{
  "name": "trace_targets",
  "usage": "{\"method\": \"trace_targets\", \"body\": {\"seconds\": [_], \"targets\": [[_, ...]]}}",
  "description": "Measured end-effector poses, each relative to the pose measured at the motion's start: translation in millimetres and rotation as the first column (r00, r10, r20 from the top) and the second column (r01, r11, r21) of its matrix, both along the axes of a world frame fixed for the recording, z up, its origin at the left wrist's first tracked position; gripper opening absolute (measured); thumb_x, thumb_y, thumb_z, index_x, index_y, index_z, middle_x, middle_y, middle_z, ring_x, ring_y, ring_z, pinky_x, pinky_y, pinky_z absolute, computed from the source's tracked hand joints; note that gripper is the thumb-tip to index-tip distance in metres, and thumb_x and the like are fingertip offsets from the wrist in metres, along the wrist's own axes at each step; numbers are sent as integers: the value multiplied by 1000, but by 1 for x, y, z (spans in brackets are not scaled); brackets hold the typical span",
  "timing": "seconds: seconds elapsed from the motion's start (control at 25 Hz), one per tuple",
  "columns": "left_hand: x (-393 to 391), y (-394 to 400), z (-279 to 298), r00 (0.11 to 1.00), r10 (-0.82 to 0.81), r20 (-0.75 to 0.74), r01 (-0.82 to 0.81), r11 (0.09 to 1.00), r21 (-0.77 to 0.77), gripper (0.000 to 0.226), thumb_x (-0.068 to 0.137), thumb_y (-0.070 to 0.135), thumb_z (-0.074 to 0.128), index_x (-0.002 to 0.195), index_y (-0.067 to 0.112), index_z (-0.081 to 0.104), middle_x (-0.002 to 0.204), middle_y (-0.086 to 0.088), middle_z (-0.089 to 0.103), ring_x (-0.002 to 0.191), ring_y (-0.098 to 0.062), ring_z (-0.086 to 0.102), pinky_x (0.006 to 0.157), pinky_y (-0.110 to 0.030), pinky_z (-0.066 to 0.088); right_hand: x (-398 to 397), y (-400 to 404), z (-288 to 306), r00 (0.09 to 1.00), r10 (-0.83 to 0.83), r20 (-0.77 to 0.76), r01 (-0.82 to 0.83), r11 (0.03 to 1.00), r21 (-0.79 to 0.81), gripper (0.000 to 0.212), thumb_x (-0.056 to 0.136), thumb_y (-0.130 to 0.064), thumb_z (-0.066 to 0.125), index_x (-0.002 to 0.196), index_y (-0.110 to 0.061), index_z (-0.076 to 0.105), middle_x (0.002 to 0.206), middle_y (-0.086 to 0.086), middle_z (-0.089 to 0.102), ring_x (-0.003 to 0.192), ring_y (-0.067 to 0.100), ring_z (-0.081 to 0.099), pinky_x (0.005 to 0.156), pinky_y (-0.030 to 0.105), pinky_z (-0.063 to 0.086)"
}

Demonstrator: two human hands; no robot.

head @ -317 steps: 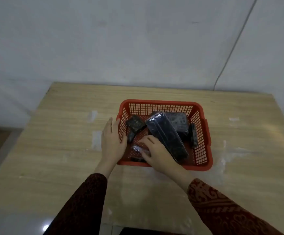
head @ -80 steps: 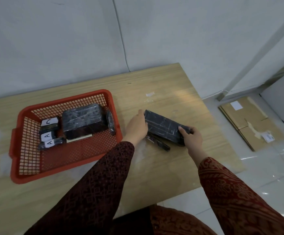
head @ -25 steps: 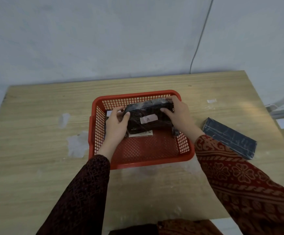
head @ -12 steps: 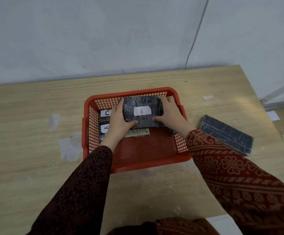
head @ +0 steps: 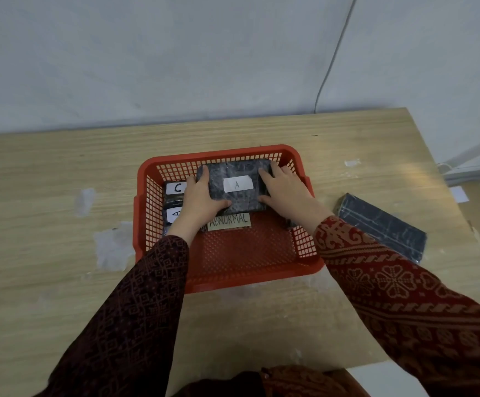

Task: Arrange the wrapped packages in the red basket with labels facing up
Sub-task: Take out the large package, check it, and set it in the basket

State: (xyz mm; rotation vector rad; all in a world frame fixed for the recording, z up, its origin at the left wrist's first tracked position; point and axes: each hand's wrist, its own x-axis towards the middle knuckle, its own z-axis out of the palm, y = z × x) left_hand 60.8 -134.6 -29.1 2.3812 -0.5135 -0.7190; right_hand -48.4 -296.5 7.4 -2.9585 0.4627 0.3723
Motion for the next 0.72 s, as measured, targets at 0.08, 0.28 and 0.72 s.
{"method": "trace_targets", "body": {"seconds": [0.08,0.28,0.72], "targets": [[0,0,-1,1000,3,-5,-3,1000,-8,108,74,37,78,153,20,7,153,-19,17,140,-36,26,112,-40,28,-12,-6,4,997,81,14,-78,987,-142,65,89,-39,58,141,-8,35,141,17,46,130,34,40,111,47,27],[-12,7,0,998,65,7,-64,988,-137,96,79,33,75,152,21,15,151,-16,24,137,-32,31,108,-38,31,-44,-11,4,971,125,-206,-197,904,-379,106,67,-64,68,147,-11,25,142,12,49,142,32,27,109,64,-14],[-84,82,33,859,163,485,-83,980,-182,41,88,16,60,128,7,56,131,-15,54,124,-30,48,104,-44,40,-60,4,-7,980,106,-171,-175,863,-474,89,84,-36,65,148,-1,14,136,18,52,138,31,31,112,65,-6]]}}
